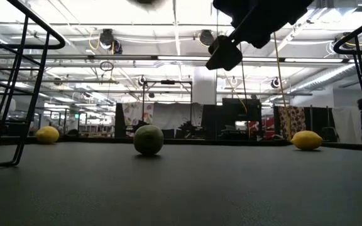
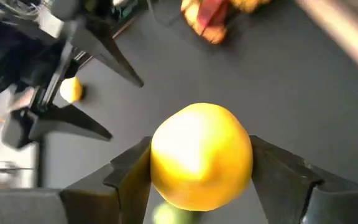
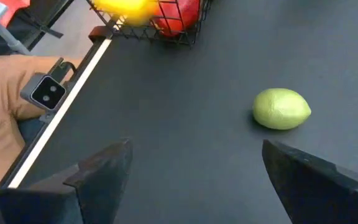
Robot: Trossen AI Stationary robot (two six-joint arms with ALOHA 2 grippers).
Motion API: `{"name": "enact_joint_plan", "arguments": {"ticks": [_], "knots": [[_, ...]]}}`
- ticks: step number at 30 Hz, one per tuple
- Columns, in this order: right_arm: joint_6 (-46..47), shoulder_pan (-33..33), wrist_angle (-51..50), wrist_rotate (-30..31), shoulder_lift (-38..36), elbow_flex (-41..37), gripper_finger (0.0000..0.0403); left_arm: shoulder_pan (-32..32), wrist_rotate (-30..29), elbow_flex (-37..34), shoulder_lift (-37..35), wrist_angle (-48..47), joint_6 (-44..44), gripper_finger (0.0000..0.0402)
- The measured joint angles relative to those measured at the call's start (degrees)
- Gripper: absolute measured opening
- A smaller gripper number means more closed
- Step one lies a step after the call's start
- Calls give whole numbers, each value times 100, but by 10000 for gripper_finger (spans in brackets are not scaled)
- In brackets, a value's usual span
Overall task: Sort produce into baskets
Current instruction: Put the center yellow lemon into the left wire basket
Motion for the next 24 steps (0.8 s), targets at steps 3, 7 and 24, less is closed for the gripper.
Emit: {"name": "enact_joint_plan", "arguments": {"ticks": [3,7,24], "knots": [[-17,0,5,21,2,0,350,-460,-89,4,-417,-206,-941,239],[-17,0,0,33,7,0,350,-1066,52,12,-938,-612,-2547,239],[125,50,632,1194,205,0,350,-1734,1182,-350,-585,-1968,-6582,242]]}}
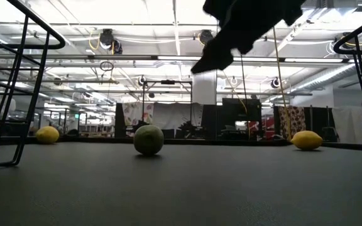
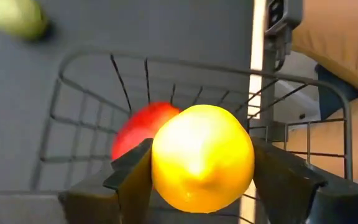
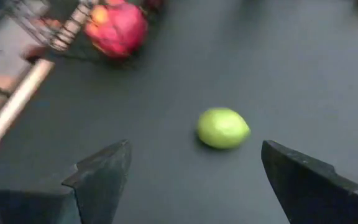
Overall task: Sort produce into baskets
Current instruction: Put the center yellow lemon into the left wire basket, then put the green lime into the left wire basket
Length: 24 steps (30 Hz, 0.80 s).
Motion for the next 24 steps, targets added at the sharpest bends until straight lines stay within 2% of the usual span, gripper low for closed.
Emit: {"name": "enact_joint_plan", "arguments": {"ticks": [4,9,19,24], "knots": [[-95,86,505,116,498,-2,350,3,307,0,250,-12,-526,266],[-231,126,1426,93,1182,-4,350,3,390,0,399,-7,-700,301],[-225,123,1552,198,2219,630,350,68,328,7,392,-51,-770,322],[-502,123,1423,1006,2549,962,350,252,-8,11,392,-351,-454,322]]}}
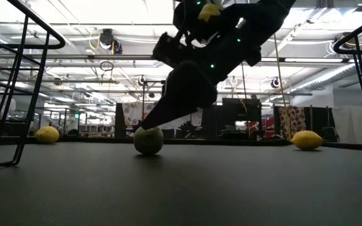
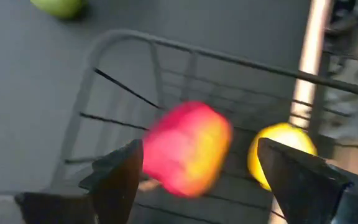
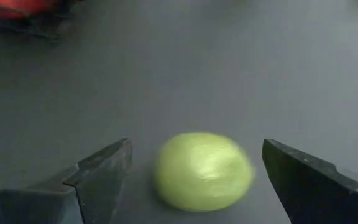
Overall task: Sort produce into baskets
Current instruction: Put the green lime into the left wire basket
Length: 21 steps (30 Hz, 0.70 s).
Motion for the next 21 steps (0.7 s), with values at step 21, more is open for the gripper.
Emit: {"name": "enact_joint_plan", "arguments": {"ticks": [21], "knots": [[86,-52,-1051,496,17,67,350,634,-2903,0,-2,-247,1620,322]]}}
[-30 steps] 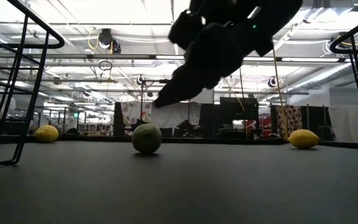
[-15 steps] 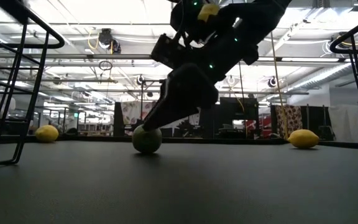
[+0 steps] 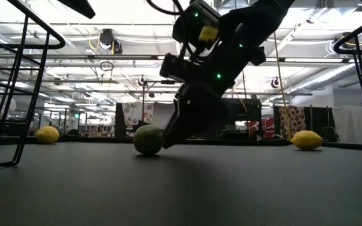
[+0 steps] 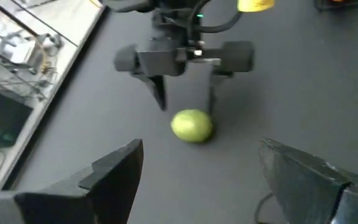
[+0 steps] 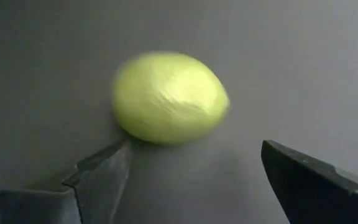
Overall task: Sort produce into baskets
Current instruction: Put the green lime into the left wire basket
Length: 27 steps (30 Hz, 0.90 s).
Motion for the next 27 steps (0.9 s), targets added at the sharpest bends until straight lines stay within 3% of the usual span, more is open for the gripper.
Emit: {"name": "enact_joint_plan", "arguments": {"ticks": [5,14,27], "knots": [[325,4,392,-572,21,9,350,80,-121,0,0,-12,-1,322],[350,-89,835,-602,269,11,344,84,-178,0,0,4,-8,322],[-132,-103,916,-647,278,9,259,81,-183,0,-2,-4,-45,322]]}}
